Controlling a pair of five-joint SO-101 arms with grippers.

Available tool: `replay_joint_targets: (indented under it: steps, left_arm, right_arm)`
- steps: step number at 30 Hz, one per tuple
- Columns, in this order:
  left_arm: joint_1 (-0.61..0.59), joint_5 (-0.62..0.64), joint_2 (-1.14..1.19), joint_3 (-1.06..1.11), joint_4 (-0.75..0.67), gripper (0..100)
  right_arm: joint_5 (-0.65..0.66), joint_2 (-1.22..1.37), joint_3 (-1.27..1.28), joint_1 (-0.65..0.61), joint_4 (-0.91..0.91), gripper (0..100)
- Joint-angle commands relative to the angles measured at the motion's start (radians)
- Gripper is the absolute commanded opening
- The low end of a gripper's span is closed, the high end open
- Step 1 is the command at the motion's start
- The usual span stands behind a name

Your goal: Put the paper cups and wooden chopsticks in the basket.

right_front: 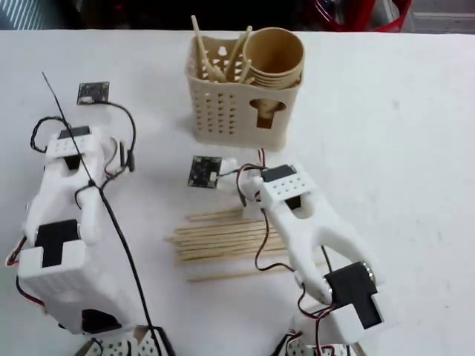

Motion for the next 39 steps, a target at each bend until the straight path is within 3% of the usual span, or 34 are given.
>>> replay_joint_targets:
  steps: [1, 5, 8, 14, 18, 28, 36, 39]
  left_arm:
    - [0.012, 0.014, -0.007, -0.038, -0.011, 20]
    - [0.012, 0.014, -0.007, -0.038, -0.011, 20]
    - [0.012, 0.014, -0.007, -0.041, -0.011, 20]
    - [0.013, 0.012, -0.007, -0.041, -0.011, 20]
    - [0.013, 0.012, -0.007, -0.041, -0.011, 20]
    - [0.013, 0.012, -0.004, -0.041, -0.011, 20]
    - [0.013, 0.012, -0.004, -0.043, -0.011, 20]
    - [0.013, 0.012, -0.004, -0.043, -0.011, 20]
  right_arm:
    - [-0.009, -0.007, -0.003, 0.004, -0.004, 2.1]
    - [0.115, -0.01, -0.003, -0.013, 0.113, 10.0]
    - [0.129, 0.013, -0.006, -0.005, 0.097, 14.2]
    - [0.126, 0.13, -0.072, 0.013, 0.077, 9.4]
    - [0.011, 0.179, -0.164, 0.039, 0.077, 1.5]
    - [-0.132, 0.088, -0.184, 0.042, 0.087, 1.7]
    - [-0.152, -0.03, -0.16, 0.039, 0.116, 1.7]
    - [-0.229, -0.124, -0.14, 0.036, 0.119, 1.7]
